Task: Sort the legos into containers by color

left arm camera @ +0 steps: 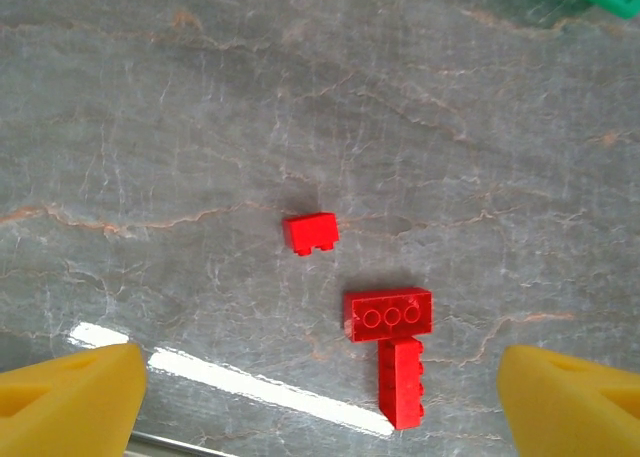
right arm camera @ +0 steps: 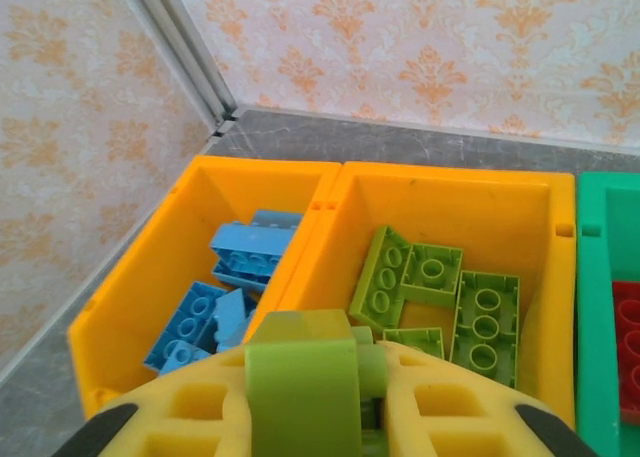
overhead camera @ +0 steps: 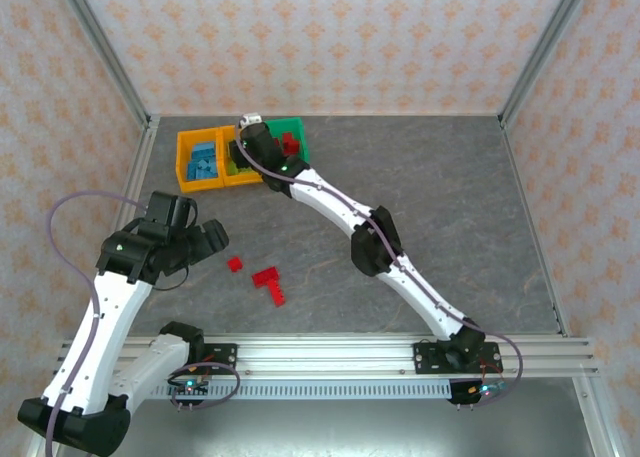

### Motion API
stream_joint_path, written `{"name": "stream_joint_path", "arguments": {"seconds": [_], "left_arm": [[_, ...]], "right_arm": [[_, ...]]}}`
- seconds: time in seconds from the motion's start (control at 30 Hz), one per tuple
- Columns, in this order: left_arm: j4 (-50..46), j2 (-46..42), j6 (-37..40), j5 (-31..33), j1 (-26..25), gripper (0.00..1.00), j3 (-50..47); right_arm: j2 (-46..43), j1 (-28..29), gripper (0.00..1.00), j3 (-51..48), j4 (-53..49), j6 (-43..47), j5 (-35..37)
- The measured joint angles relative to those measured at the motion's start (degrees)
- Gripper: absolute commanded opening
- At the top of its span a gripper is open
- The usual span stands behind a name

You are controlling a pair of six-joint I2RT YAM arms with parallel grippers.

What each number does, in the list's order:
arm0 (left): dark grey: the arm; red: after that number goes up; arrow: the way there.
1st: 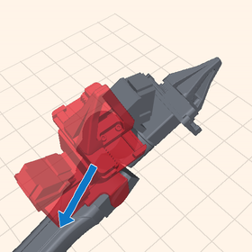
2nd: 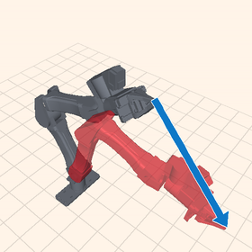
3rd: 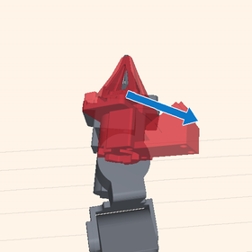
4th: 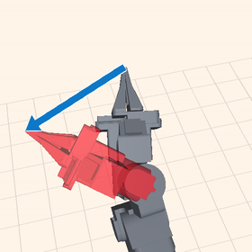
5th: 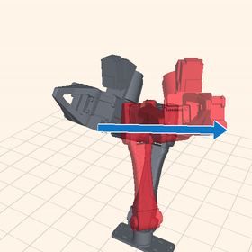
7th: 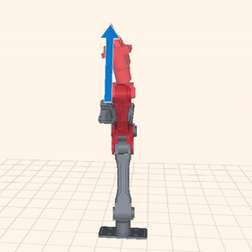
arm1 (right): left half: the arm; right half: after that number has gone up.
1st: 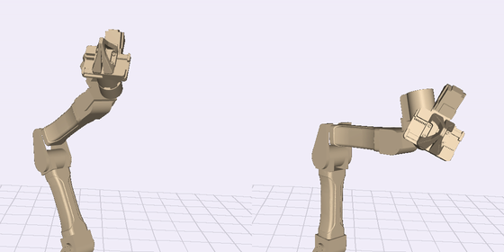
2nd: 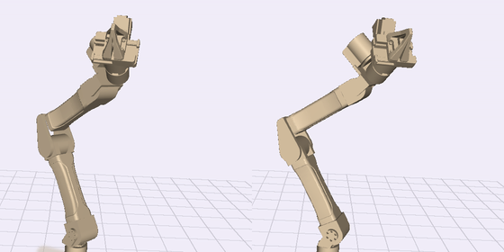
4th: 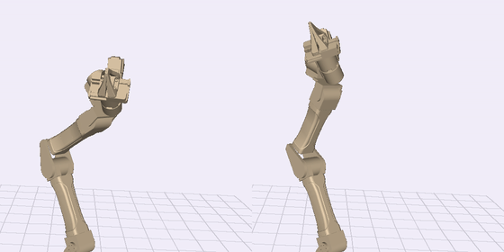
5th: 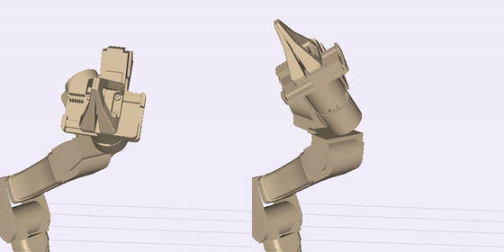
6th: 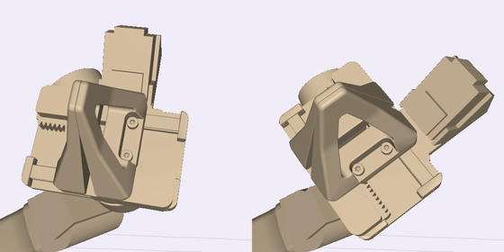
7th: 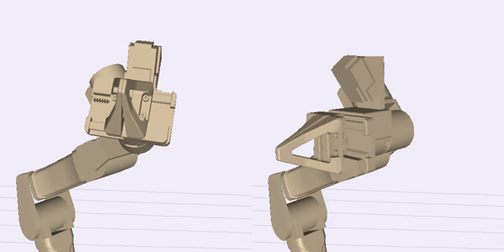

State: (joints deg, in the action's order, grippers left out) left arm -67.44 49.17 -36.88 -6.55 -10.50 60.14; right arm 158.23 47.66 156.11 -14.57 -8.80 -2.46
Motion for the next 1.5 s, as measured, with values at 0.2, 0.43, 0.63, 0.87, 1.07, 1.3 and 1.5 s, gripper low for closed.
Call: {"name": "stream_joint_path", "arguments": {"seconds": [0.2,0.43,0.63,0.87,1.07,1.3,1.5], "left_arm": [[0.35,0.37,-0.76,0.0,0.0,0.91,-0.85],[0.5,3.02,-2.47,1.07,0.0,0.91,-1.29],[4.24,7.41,-5.77,-0.52,0.0,0.91,-4.31],[12.61,15.89,-7.96,-2.95,-0.02,0.9,-8.9],[19.41,25.42,-9.18,-4.61,-0.02,0.84,-12.07],[25.2,31.28,-11.72,-5.14,0.0,0.6,-16.31],[28.96,34.51,-13.03,-6.6,-0.02,0.3,-17.51]], "right_arm": [[1.33,-1.29,0.72,0.28,1.95,-0.55,0.28],[-3.17,-2.27,0.75,-2.03,-2.4,-1.68,-0.35],[-31.65,-2.08,0.78,-33.29,-10.05,-6.08,-4.42],[-69.11,-2.08,0.8,-65.88,-13.31,-7.69,-10.08],[-81.48,-2.08,0.81,-80.48,-21.33,-7.43,-13.14],[-84.28,-2.08,0.82,-83.32,-28.74,-7.26,-13.62],[-84.46,-2.08,0.82,-83.27,-30.29,-7.26,-14.08]]}}
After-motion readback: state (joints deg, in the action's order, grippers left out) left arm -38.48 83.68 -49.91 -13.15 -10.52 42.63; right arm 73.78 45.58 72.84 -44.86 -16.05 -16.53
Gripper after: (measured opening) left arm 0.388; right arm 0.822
